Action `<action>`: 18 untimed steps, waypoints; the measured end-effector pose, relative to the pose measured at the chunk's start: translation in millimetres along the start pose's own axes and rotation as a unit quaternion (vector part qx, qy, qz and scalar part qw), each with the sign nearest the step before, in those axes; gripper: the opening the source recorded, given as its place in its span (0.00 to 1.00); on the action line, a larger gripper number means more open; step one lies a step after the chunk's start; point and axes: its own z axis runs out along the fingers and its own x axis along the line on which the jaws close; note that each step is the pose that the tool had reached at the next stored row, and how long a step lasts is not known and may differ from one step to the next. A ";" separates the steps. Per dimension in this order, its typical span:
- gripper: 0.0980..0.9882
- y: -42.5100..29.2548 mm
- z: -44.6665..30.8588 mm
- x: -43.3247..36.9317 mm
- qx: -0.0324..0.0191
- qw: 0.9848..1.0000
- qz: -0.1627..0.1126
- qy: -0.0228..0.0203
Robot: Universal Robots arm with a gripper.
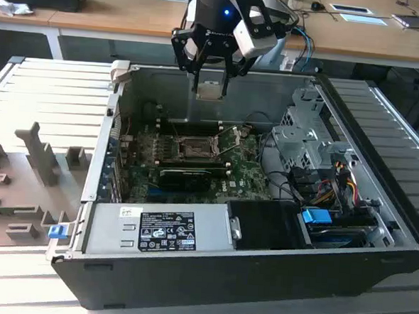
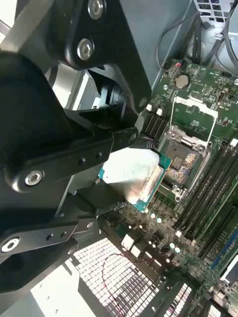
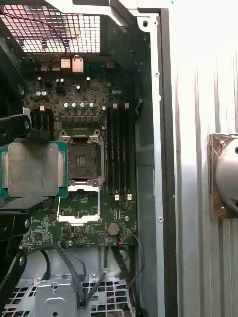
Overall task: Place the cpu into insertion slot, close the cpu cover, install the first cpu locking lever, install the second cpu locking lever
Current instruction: 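Place the cpu into insertion slot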
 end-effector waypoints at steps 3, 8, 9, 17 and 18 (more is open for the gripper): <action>0.48 -0.1 0.8 0.1 -0.001 1.000 0.028 -0.003; 0.48 -0.2 1.7 0.1 -0.001 0.998 0.069 -0.006; 0.48 -0.2 1.7 0.1 -0.001 0.997 0.072 -0.006; 0.48 -0.6 5.8 0.0 0.000 0.996 0.092 -0.008; 0.48 -0.6 5.8 0.0 0.000 0.996 0.093 -0.008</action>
